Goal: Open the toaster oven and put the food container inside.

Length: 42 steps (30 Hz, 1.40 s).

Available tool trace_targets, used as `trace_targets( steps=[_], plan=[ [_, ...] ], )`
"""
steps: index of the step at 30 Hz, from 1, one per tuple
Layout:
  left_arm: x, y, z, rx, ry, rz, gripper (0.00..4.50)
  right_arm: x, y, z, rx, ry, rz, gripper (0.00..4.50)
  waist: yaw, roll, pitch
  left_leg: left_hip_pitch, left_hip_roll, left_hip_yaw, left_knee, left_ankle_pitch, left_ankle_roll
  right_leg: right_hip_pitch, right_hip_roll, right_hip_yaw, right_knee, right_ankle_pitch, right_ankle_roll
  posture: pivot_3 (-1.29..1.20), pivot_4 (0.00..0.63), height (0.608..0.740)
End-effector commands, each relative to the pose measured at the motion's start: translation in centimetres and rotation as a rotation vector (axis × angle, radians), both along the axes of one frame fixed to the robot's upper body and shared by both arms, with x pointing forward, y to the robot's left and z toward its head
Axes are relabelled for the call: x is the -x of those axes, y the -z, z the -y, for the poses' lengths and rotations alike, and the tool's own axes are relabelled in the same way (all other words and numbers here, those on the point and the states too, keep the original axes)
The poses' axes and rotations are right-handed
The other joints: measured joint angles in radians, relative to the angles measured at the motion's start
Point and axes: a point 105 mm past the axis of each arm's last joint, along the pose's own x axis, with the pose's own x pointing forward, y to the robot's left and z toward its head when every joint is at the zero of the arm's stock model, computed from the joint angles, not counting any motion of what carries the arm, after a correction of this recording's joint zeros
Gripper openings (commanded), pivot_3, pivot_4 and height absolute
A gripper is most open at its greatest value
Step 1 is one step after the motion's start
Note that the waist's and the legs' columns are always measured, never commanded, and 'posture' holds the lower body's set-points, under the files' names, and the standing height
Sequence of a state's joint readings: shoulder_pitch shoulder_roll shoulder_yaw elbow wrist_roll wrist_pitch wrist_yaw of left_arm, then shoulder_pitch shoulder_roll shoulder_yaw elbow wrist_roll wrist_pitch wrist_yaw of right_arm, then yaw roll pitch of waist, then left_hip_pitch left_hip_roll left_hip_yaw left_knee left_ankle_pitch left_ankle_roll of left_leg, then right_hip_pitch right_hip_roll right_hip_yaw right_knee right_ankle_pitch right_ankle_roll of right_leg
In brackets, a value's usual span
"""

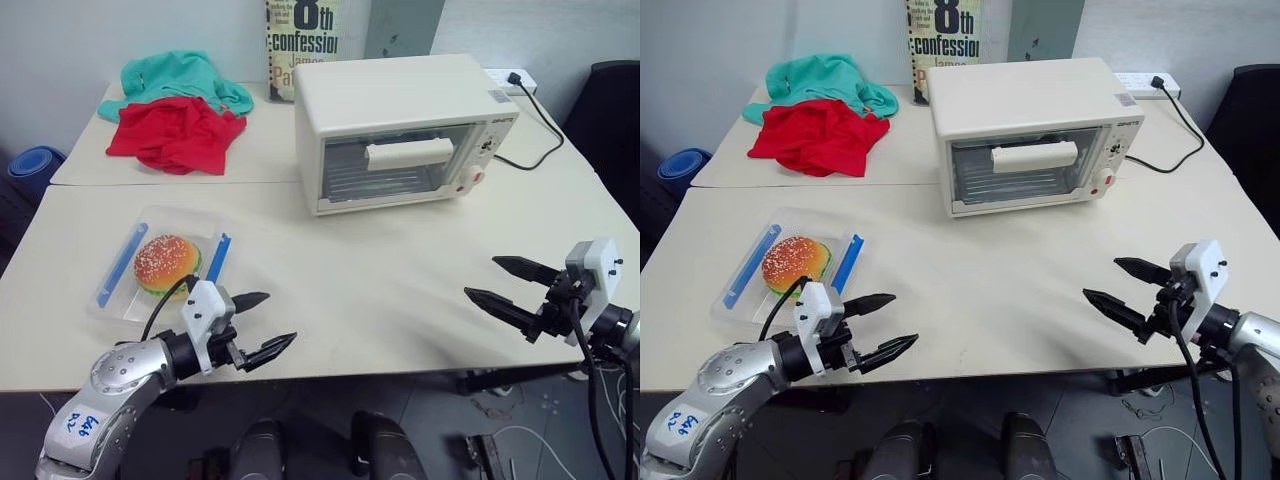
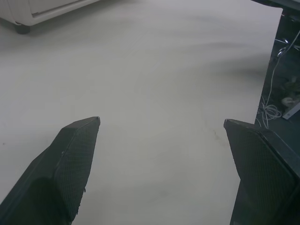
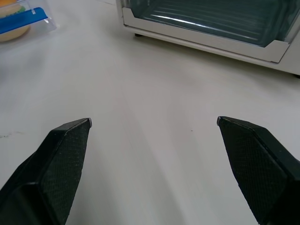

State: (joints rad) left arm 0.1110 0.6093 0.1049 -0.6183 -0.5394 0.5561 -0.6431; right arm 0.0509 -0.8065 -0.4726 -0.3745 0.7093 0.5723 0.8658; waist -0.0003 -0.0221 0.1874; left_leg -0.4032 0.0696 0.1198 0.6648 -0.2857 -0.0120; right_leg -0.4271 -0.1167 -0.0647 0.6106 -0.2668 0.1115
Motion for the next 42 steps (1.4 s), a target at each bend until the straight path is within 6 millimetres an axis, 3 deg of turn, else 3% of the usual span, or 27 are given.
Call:
trace_targets(
  steps=[1, 7, 13, 17, 23, 29, 37, 42],
  plan=[
    [0.1, -0.4, 0.3, -0.010, 0.005, 0.042, 4.50, -0.3, -0.2, -0.4, 0.025, 0.001, 0.018, 4.48, 0.000, 0.000, 0.000, 0.000, 0.000, 0.000, 0.000, 0.000, 0.000, 0.000, 0.000, 0.000, 0.000, 0.000, 0.000, 0.00, 0.150, 0.740],
    [-0.6, 0.1, 0.3, -0.011, -0.029, 0.003, 4.50, -1.4, 0.0, -0.6, 0.017, 0.054, 0.038, 4.48, 0.000, 0.000, 0.000, 0.000, 0.000, 0.000, 0.000, 0.000, 0.000, 0.000, 0.000, 0.000, 0.000, 0.000, 0.000, 0.00, 0.150, 0.740],
    [-0.8, -0.8, 0.3, 0.029, -0.021, 0.000, 4.50, -2.9, -0.4, -0.7, -0.029, 0.118, 0.060, 4.48, 0.000, 0.000, 0.000, 0.000, 0.000, 0.000, 0.000, 0.000, 0.000, 0.000, 0.000, 0.000, 0.000, 0.000, 0.000, 0.00, 0.150, 0.740],
    [-0.8, -3.7, 0.9, 0.150, 0.035, -0.004, 4.50, -4.7, -1.6, -0.8, -0.084, 0.149, 0.083, 4.48, -0.001, 0.000, 0.000, 0.000, 0.000, 0.000, 0.001, 0.000, 0.000, 0.000, 0.000, 0.000, 0.001, 0.000, 0.000, 0.00, 0.150, 0.740],
    [-0.7, -11.0, 1.0, 0.241, 0.190, 0.106, 4.50, -9.0, -4.0, -0.2, -0.081, 0.206, 0.144, 4.48, -0.002, 0.000, 0.000, 0.000, 0.000, 0.000, 0.002, 0.001, 0.000, 0.000, 0.000, 0.000, 0.003, 0.000, 0.000, 0.00, 0.150, 0.740],
    [-2.2, -14.3, 1.1, 0.162, 0.229, 0.211, 4.50, -12.0, -6.0, -0.4, -0.100, 0.190, 0.175, 4.48, -0.002, 0.000, 0.000, -0.001, 0.000, 0.001, 0.001, 0.003, -0.004, -0.001, 0.001, 0.000, 0.001, 0.000, 0.001, 0.00, 0.150, 0.740],
    [-3.6, -14.7, 1.9, 0.067, 0.260, 0.278, 4.50, -14.7, -7.4, -2.7, -0.111, 0.106, 0.196, 4.48, -0.006, 0.000, 0.000, -0.002, 0.000, 0.002, 0.000, 0.004, -0.006, -0.001, 0.001, 0.000, 0.000, 0.001, 0.001, 0.00, 0.150, 0.740],
    [-4.3, -14.4, 2.1, 0.037, 0.241, 0.294, 4.50, -14.1, -8.0, -5.0, -0.108, -0.016, 0.222, 4.48, -0.005, 0.001, 0.000, -0.002, 0.000, 0.003, -0.001, 0.004, -0.006, -0.002, 0.001, 0.000, 0.002, 0.001, 0.002, 0.00, 0.150, 0.740]
  ],
)
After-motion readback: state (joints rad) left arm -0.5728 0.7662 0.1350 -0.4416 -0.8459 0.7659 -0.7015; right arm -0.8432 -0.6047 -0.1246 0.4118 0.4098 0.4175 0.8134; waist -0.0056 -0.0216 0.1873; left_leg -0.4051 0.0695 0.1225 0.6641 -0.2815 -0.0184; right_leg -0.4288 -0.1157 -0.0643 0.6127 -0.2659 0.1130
